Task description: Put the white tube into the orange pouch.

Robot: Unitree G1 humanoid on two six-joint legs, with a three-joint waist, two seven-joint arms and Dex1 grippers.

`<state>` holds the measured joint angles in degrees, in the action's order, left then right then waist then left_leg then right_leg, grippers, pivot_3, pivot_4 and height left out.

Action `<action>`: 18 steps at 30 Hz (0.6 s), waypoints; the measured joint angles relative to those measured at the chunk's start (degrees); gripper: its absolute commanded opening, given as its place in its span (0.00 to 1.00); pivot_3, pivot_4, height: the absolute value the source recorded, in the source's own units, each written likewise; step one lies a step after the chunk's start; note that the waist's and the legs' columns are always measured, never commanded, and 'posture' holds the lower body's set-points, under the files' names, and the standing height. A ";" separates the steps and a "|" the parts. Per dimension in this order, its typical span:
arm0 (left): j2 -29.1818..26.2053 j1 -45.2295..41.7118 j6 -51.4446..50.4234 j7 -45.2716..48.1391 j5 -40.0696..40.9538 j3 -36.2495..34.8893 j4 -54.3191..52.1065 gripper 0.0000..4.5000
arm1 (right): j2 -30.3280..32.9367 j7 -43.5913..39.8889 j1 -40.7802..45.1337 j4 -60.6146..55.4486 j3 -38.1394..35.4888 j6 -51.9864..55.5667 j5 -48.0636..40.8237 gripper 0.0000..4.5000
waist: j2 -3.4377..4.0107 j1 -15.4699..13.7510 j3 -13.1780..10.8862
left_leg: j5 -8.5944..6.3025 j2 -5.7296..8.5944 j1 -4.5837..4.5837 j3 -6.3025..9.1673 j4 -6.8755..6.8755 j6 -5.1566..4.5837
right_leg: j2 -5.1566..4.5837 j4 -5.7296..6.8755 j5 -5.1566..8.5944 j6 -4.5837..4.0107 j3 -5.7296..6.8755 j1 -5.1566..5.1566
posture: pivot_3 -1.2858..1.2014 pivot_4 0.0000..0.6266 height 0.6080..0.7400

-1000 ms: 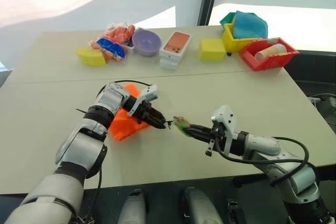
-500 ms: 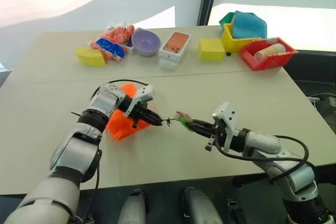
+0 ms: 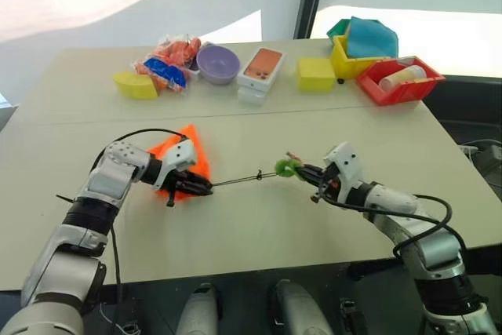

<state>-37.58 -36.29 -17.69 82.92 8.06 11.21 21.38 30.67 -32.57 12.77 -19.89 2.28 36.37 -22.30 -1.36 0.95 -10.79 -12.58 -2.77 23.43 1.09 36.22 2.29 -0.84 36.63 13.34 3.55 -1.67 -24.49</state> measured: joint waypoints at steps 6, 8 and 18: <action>-0.47 3.42 -5.63 -8.46 5.23 -8.09 -7.22 1.00 | -0.24 -2.06 0.08 -1.50 0.02 0.63 -1.47 0.92 | 0.01 0.00 -0.01 | 0.00 -0.02 -0.02 0.01 0.00 0.00 | 0.00 0.05 0.03 0.04 0.00 -0.02 | 0.52 0.24 1.00; -0.57 3.56 -7.84 -11.68 7.86 -12.69 -8.95 1.00 | -0.17 -2.16 -0.27 -1.57 0.04 -0.29 -0.88 0.92 | 0.01 -0.01 -0.01 | 0.00 -0.02 -0.02 0.01 0.00 0.00 | 0.00 0.07 0.12 0.21 0.00 -0.02 | 0.52 0.24 1.00; -1.70 13.93 -11.52 -30.45 14.92 -33.30 -13.11 1.00 | -1.93 -1.82 -3.39 2.22 -4.40 -6.56 -0.64 0.92 | 0.01 0.18 -0.01 | 0.00 -0.04 -0.11 -0.04 -0.05 0.00 | -0.01 0.14 0.11 0.18 -0.02 -0.02 | 0.52 0.24 1.00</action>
<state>-39.28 -22.35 -29.20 52.47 22.98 -22.09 8.27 28.73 -34.38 9.38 -17.67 -2.12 29.81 -22.95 -1.35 1.13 -10.79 -12.58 -2.80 23.32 1.05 36.17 2.30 -0.85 36.77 13.46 3.73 -1.69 -24.52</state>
